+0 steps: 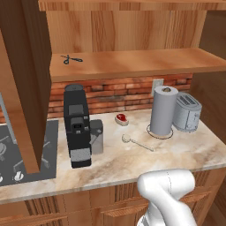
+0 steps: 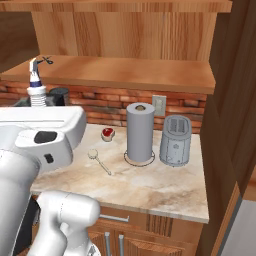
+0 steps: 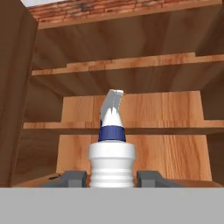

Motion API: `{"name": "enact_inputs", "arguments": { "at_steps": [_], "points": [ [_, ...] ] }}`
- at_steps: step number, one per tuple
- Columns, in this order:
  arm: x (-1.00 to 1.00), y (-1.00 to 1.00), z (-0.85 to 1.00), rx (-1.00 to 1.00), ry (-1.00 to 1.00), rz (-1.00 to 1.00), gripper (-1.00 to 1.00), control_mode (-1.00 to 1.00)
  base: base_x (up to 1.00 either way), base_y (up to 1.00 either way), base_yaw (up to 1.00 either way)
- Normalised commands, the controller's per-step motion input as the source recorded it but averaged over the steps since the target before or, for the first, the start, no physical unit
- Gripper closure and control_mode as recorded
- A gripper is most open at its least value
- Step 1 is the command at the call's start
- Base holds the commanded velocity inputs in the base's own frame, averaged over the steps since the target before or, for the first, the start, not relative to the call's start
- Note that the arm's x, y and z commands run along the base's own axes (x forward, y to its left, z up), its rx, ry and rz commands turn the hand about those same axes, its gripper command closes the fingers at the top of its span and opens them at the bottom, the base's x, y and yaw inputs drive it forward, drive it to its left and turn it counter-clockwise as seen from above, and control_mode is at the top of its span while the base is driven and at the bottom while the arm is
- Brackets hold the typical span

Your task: Pick the dish brush and spray from the cabinet and place them on the counter.

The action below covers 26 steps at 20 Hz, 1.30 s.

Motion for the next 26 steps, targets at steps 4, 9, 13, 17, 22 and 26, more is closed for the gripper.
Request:
{"name": "enact_inputs", "arguments": {
  "at_steps": [4,9,13,17,22,26],
  "points": [
    [0.10,0.00,-0.53,0.05,-0.24,0.10,1.00,-1.00,0.00,0.00,0.00],
    [0.02,0.02,-0.72,0.01,-0.27,0.10,1.00,-1.00,0.00,0.00,0.00],
    [0.00,0.04,-0.84,0.00,-0.26,0.10,1.00,-1.00,0.00,0.00,0.00],
    [0.00,0.06,-0.85,0.00,-0.27,0.10,1.00,-1.00,0.00,0.00,0.00],
    [0.00,0.22,-0.82,0.00,-0.28,0.11,1.00,-1.00,0.00,0.00,0.00],
    [0.00,0.38,-0.77,0.00,-0.28,0.11,1.00,-1.00,0.00,0.00,0.00]
  ]
}}
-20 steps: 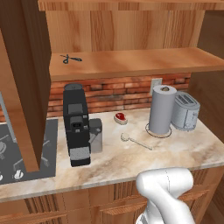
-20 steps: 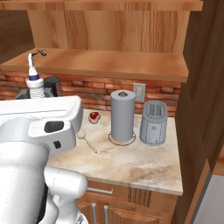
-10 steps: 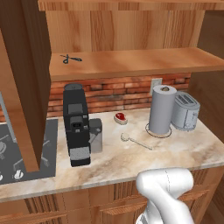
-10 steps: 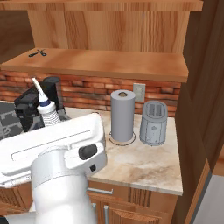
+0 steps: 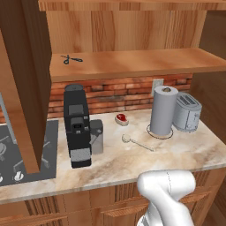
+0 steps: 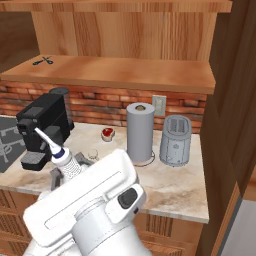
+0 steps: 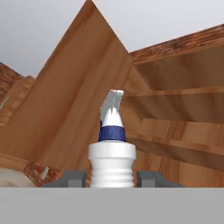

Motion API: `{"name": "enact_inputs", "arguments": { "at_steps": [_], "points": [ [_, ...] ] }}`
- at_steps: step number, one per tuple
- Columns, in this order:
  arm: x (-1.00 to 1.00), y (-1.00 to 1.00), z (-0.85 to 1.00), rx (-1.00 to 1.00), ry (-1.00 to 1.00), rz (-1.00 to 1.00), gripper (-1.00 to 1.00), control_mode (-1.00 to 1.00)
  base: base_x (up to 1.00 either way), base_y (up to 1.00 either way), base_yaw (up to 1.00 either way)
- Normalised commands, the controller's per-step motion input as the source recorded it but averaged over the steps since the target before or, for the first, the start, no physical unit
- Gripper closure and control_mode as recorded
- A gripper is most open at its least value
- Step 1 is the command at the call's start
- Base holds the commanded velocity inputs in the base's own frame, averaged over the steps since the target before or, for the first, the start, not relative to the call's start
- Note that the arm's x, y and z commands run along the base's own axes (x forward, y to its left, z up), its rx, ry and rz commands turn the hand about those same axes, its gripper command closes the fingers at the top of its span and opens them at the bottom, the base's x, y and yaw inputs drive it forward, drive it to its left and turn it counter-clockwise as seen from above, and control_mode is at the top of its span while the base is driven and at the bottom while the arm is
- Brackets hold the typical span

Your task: Pick the dish brush and spray from the cabinet and place them on the counter.

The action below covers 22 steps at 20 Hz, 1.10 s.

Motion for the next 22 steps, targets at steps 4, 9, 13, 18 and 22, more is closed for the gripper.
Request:
{"name": "enact_inputs", "arguments": {
  "at_steps": [4,9,13,18,22],
  "points": [
    [0.06,0.43,-0.65,0.01,-0.26,0.10,1.00,-1.00,0.00,0.00,0.00],
    [0.11,0.43,-0.58,0.03,-0.21,0.08,1.00,-1.00,0.00,0.00,0.00],
    [0.18,0.38,-0.60,0.04,-0.16,0.04,1.00,-1.00,0.00,0.00,0.00],
    [0.29,0.27,-0.54,0.04,-0.10,0.00,1.00,-1.00,0.00,0.00,0.00],
    [0.28,0.18,-0.39,0.04,-0.12,0.00,1.00,-1.00,0.00,0.00,0.00]
  ]
}}
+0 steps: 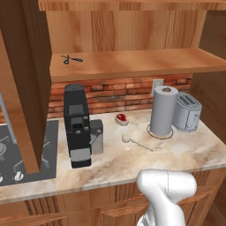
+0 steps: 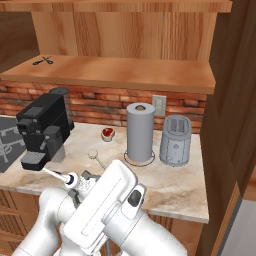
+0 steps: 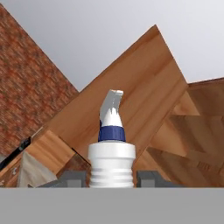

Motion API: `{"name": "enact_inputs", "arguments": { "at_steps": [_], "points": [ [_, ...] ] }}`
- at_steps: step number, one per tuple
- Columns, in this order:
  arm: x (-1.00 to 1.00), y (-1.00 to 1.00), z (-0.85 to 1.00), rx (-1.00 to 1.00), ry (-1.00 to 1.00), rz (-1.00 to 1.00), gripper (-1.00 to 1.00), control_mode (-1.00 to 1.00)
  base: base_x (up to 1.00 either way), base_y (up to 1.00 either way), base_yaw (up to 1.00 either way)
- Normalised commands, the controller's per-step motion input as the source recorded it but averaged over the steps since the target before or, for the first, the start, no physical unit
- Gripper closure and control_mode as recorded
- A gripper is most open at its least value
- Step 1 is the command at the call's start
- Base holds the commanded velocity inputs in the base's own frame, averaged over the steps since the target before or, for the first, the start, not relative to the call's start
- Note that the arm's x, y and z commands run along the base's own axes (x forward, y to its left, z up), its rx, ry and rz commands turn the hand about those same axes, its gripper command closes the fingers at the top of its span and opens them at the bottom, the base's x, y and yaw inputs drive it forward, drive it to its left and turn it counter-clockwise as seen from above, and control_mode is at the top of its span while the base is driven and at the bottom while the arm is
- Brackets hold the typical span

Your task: Pick the dish brush and spray from the cabinet and place them on the counter.

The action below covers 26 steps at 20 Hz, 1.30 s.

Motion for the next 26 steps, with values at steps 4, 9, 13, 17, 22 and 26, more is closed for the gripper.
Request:
{"name": "enact_inputs", "arguments": {
  "at_steps": [4,9,13,17,22,26],
  "points": [
    [0.24,0.14,-0.38,0.04,-0.11,-0.02,1.00,-1.00,0.00,0.00,0.00],
    [0.18,0.09,-0.43,0.01,-0.05,-0.05,1.00,-1.00,0.00,0.00,0.00],
    [0.18,0.01,-0.41,0.01,0.01,-0.07,1.00,-1.00,0.00,0.00,0.00],
    [0.21,0.00,-0.34,0.07,0.10,-0.06,1.00,-1.00,0.00,0.00,0.00],
    [0.29,0.00,-0.27,0.13,0.17,-0.05,1.00,-1.00,0.00,0.00,0.00],
    [0.28,0.00,-0.19,0.16,0.16,-0.04,1.00,-1.00,0.00,0.00,0.00]
  ]
}}
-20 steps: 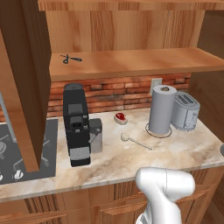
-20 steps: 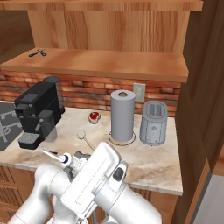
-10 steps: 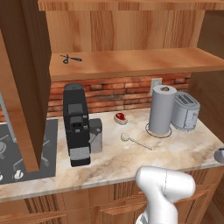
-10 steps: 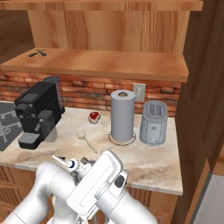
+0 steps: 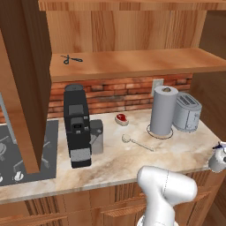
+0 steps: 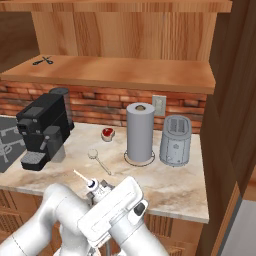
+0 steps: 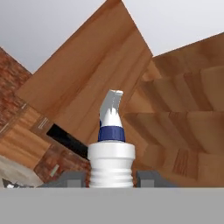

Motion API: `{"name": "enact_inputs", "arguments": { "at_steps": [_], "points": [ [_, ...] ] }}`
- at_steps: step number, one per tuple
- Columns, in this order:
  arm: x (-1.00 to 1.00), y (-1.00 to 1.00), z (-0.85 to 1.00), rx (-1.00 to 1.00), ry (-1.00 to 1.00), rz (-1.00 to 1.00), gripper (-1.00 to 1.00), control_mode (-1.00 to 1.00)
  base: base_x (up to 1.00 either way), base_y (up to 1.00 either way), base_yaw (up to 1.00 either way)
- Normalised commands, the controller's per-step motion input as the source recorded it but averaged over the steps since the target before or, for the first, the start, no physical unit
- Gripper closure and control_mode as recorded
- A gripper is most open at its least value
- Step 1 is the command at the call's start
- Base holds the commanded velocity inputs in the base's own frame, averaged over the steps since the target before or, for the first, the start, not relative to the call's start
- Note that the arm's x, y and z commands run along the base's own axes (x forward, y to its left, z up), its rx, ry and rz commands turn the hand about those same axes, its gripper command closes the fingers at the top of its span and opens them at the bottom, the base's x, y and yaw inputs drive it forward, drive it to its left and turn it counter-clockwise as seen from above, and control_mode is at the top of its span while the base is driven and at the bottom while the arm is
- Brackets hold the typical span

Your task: Pick the dish brush and spray from the cabinet and place them on the counter.

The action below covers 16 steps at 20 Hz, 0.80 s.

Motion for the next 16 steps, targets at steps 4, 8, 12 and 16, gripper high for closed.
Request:
{"name": "enact_inputs", "arguments": {
  "at_steps": [4,8,12,16],
  "points": [
    [0.29,0.00,-0.18,0.18,0.14,-0.02,1.00,-1.00,0.00,0.00,0.00],
    [0.30,0.00,-0.21,0.12,0.04,0.00,1.00,-1.00,0.00,0.00,0.00],
    [0.30,0.00,-0.15,0.07,-0.01,-0.01,1.00,-1.00,0.00,0.00,0.00],
    [0.26,0.00,-0.20,0.06,-0.04,-0.01,1.00,-1.00,0.00,0.00,0.00]
  ]
}}
